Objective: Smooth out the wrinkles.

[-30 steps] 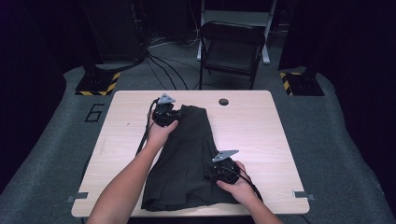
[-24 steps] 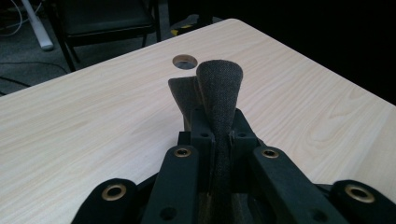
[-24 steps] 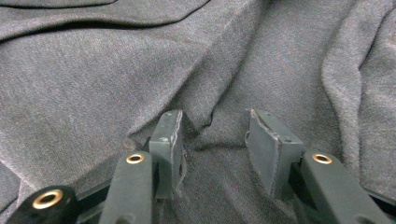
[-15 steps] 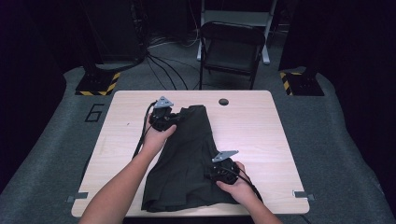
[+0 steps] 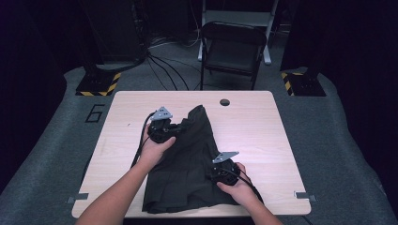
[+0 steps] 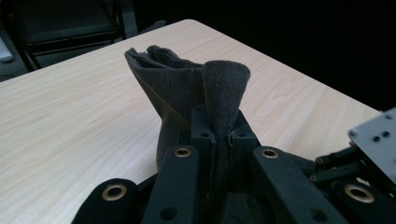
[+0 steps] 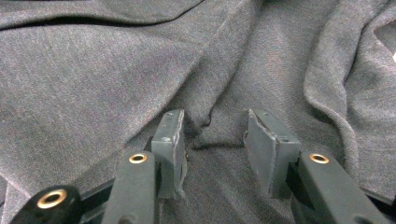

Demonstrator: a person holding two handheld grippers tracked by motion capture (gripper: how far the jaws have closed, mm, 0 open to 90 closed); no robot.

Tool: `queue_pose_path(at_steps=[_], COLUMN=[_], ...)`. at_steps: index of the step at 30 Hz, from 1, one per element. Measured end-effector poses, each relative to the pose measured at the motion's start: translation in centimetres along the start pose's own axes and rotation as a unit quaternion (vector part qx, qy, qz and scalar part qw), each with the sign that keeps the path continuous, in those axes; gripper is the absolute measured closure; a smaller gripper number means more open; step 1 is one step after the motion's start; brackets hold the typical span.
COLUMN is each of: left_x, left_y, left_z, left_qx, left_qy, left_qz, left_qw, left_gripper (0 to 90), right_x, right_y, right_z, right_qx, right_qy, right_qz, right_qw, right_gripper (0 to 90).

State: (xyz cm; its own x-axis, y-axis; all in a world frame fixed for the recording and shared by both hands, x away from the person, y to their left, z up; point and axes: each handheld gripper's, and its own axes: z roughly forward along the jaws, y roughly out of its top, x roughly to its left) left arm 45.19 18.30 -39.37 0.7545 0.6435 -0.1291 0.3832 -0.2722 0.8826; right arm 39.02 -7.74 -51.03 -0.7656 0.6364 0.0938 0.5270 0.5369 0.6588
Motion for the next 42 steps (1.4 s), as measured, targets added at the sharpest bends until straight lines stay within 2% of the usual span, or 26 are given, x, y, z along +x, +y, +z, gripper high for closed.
queue_pose_path(at_steps=[11,13,22,23,24,28,32,33,40,41,42], left_x=[-0.2,-0.3,-0.9,-1.1,-1.1,-1.8,-2.2,-2.3,-3.0,-3.1,-3.1], left_y=[-0.8,-1.1,-2.8,-3.3,-3.3,-4.6,-5.7,-5.9,-7.9,-8.2,-8.2], left_z=[-2.4,-2.8,-4.6,-5.0,-5.0,-5.9,-6.5,-6.6,-6.7,-6.7,-6.7], left_qx=[-0.008,-0.01,-0.013,-0.012,-0.012,-0.013,-0.008,-0.007,0.019,0.023,0.023], left_qy=[-0.009,-0.012,-0.026,-0.029,-0.029,-0.036,-0.044,-0.044,-0.052,-0.053,-0.053], left_qz=[0.006,0.005,0.007,0.006,0.006,0.003,0.001,0.001,0.002,0.001,0.001], left_qw=[0.9999,0.9999,0.9996,0.9995,0.9995,0.9993,0.999,0.999,0.9985,0.9983,0.9983], left_gripper=[84.4,84.4,84.3,84.3,84.3,84.3,84.3,84.3,84.3,84.3,84.3], right_x=[0.1,0.2,0.2,0.3,0.2,0.2,0.5,0.3,0.2,0.2,0.5], right_y=[0.0,0.1,0.0,0.0,0.0,0.0,0.0,0.0,0.1,0.1,0.0], right_z=[0.0,0.1,0.0,0.0,0.0,0.0,0.0,0.0,0.0,0.0,0.0], right_qx=[0.0,-0.001,0.001,0.002,0.0,0.002,0.005,0.003,0.005,0.004,0.008], right_qy=[-0.003,-0.012,-0.016,-0.015,-0.015,-0.018,-0.016,-0.017,-0.017,-0.014,-0.015], right_qz=[0.011,0.008,0.002,0.009,0.002,-0.001,0.013,0.0,-0.008,-0.006,0.009], right_qw=[0.9999,0.9999,0.9999,0.9998,0.9999,0.9998,0.9998,0.9999,0.9998,0.9999,0.9998], right_gripper=[57.1,57.7,58.8,58.9,59.0,59.2,59.4,59.4,59.6,59.6,59.7])
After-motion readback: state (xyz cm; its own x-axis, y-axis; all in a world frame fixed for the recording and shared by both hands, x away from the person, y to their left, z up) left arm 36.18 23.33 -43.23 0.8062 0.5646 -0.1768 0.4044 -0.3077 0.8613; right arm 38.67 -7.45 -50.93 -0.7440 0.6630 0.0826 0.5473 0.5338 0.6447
